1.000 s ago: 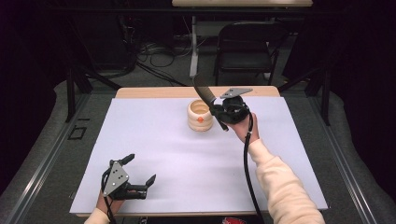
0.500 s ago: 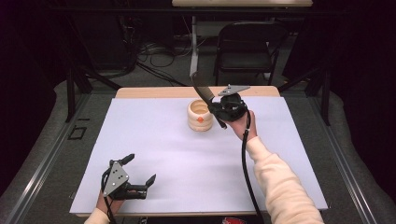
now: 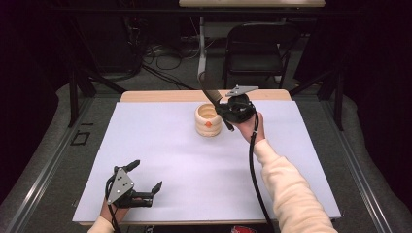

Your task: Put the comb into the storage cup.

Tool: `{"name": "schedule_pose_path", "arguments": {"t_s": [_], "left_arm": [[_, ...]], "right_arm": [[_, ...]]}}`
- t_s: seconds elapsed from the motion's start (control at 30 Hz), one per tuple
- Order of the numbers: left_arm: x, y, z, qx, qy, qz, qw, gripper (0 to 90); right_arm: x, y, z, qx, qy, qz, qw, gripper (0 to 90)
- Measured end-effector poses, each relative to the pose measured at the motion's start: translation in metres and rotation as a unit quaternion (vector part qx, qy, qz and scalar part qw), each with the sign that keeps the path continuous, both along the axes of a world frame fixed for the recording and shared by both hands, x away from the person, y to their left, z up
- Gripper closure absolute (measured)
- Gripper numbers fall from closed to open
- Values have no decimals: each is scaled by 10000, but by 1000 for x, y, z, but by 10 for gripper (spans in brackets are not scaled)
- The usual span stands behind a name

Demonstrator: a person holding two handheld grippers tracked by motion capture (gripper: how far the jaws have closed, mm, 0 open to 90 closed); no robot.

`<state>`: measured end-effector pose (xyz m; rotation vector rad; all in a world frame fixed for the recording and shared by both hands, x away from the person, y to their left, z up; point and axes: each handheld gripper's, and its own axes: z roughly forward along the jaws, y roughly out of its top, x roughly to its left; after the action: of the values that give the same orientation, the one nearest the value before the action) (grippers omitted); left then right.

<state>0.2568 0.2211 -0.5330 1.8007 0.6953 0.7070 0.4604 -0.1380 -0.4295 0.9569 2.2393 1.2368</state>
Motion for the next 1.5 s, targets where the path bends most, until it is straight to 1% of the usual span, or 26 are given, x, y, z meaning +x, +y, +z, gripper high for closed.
{"name": "schedule_pose_path", "arguments": {"t_s": [0.27, 0.53, 0.73, 0.8, 1.13, 1.27, 1.5], "left_arm": [[0, 0, 0, 5, 5, 0, 10000, 1], [0, 0, 0, 3, 1, -2, 10000, 1], [0, 0, 0, 5, 9, 0, 10000, 1], [0, 0, 0, 0, 4, 3, 10000, 1], [0, 0, 0, -9, 16, -2, 10000, 1], [0, 0, 0, -6, 14, 6, 10000, 1], [0, 0, 0, -9, 19, 9, 10000, 1]], "right_arm": [[4, 3, 2, 95, -31, -11, 9999, 720], [7, 7, 7, 219, -108, -11, 9997, 720], [10, 10, 9, 264, -188, -11, 9995, 720], [11, 11, 9, 321, -184, -21, 9993, 720], [16, 15, 13, 377, -240, 6, 9990, 720], [19, 16, 13, 377, -294, 28, 9989, 720], [23, 19, 13, 433, -307, -5, 9986, 720]]}}
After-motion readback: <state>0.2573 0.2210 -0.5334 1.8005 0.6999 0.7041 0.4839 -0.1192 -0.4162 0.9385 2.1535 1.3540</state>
